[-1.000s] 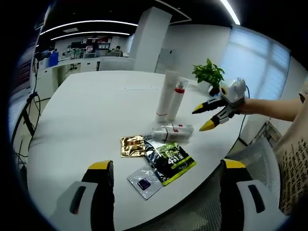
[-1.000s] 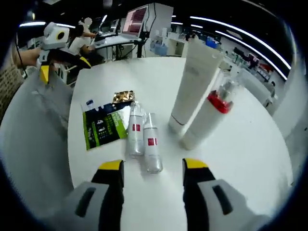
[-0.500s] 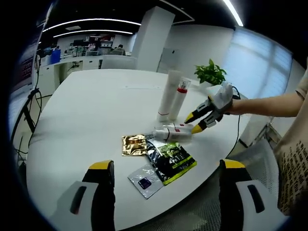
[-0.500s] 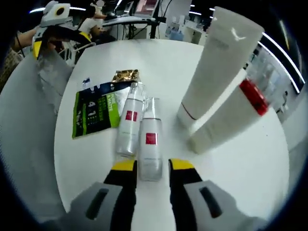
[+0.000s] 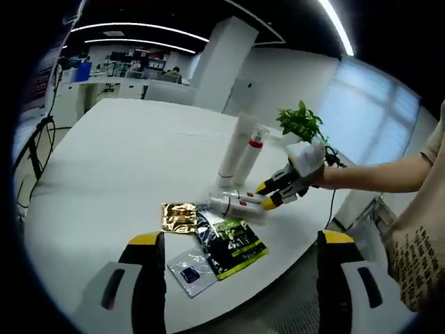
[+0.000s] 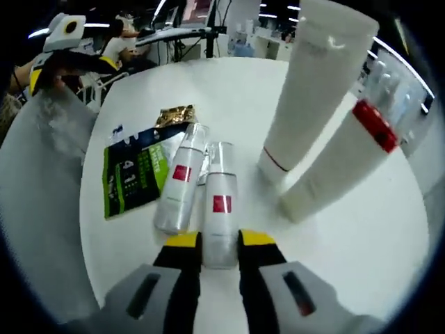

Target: Arrange the skincare products in the storage area until every visible bottle or jar stands upright without overlapping.

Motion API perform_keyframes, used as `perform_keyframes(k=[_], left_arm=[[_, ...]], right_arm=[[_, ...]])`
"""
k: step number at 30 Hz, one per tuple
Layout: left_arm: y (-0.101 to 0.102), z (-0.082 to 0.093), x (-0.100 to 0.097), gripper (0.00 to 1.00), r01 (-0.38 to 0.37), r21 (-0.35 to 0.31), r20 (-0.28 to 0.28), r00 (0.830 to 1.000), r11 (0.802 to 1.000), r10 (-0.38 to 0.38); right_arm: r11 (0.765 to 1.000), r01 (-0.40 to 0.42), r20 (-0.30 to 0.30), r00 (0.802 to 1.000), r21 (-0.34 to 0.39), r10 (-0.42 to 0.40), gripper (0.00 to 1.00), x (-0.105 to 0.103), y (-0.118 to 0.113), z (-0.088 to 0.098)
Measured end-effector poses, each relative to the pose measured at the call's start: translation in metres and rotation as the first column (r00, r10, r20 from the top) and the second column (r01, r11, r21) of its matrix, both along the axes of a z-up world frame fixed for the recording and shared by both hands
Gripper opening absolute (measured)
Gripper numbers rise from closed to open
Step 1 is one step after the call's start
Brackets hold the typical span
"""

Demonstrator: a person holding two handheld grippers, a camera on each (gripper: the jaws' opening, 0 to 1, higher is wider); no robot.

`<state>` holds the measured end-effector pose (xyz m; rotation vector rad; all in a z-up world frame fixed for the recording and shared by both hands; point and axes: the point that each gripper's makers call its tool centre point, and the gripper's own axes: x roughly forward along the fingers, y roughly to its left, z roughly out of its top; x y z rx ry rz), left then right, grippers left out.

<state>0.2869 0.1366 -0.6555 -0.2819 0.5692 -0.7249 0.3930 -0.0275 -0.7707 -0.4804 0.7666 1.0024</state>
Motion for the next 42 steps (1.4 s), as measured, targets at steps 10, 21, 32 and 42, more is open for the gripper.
perform_keyframes(k=[10,21,32,42], left_arm=[[-0.034,0.036,0.017,0.93,0.049,-0.175,0.041,0.998,0.983,-0.042],[-0.058,0.074,0.032,0.89,0.028,-0.335,0.049,0.999,0.942,-0.012],[-0.066,0.088,0.036,0.64,0.037,-0.377,0.071,0.997,0.926,-0.011],[-0.062,0.086,0.035,0.23,0.007,-0.346,0.094,0.995,0.938,0.027]], right_arm=[[0.98,0.057,0.114,0.99,0.189,-0.08,0.19,-0.025,0.025,0.076],[0.93,0.059,0.252,0.955,0.363,-0.159,0.19,-0.053,0.063,0.15],[0.923,-0.015,0.355,0.926,0.384,-0.132,0.19,-0.075,0.088,0.176],[0.922,-0.045,0.361,0.927,0.386,-0.106,0.2,-0.088,0.095,0.18]])
